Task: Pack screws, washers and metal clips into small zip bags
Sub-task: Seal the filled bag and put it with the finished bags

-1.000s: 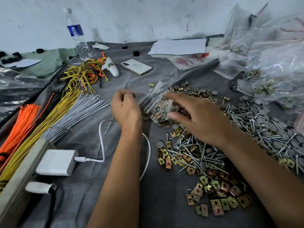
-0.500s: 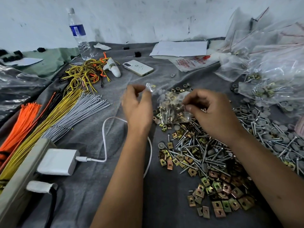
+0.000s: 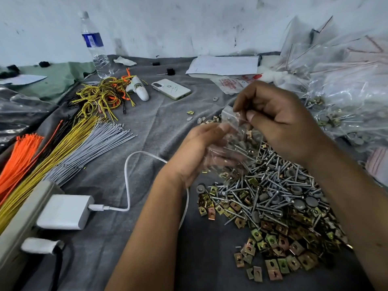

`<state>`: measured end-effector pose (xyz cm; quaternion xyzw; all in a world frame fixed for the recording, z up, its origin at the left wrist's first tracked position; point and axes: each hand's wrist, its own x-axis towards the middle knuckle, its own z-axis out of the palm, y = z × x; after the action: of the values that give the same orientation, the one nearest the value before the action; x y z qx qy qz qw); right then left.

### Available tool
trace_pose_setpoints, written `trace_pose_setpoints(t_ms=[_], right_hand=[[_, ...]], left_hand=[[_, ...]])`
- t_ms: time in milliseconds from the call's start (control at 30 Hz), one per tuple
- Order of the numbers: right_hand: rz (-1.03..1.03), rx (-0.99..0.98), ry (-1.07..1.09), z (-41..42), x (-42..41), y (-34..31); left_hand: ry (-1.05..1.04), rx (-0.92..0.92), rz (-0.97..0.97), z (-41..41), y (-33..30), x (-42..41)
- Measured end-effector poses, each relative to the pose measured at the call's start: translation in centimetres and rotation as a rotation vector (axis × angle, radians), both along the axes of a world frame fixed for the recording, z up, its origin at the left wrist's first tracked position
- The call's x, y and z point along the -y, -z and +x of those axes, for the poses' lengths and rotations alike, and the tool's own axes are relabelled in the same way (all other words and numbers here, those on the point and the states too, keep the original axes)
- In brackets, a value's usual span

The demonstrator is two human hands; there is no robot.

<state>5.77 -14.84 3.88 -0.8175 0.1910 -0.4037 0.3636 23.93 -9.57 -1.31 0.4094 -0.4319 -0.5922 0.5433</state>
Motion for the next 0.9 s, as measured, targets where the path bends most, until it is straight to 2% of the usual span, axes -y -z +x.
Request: trace_pose_setpoints(t_ms=[67, 167, 233, 433, 567, 700, 900], right_hand=[[-0.006, 0.049, 0.059, -0.1, 0.1, -0.3], [-0.021, 0.146, 0.244, -0.8, 0.2, 0.1], [0.019, 0.14, 0.333, -1.4, 0.0, 0.8], [0.258, 0.124, 0.408, -2.2, -0.2, 2.6], [0.397, 0.205, 0.376, -3.0, 0.3, 2.4], [0.35, 0.178, 0.414, -3.7, 0.8, 2.2], [0.199, 0.138, 0.477, -3.5, 0.9, 0.6]], left_hand=[[0.03, -0.055, -0.035, -0.1, 0.2, 0.0], [-0.033, -0.066, -0.031, -0.5, 0.3, 0.0], [-0.076, -0.063, -0.015, -0.9, 0.4, 0.2], [-0.105, -0.155, -0.003, -1.9, 0.4, 0.3], [-0.105, -0.188, -0.025, -2.1, 0.6, 0.3], [-0.095, -0.228, -0.058, -2.1, 0.8, 0.3], [-0.034, -0.172, -0.074, -2.3, 0.7, 0.5]])
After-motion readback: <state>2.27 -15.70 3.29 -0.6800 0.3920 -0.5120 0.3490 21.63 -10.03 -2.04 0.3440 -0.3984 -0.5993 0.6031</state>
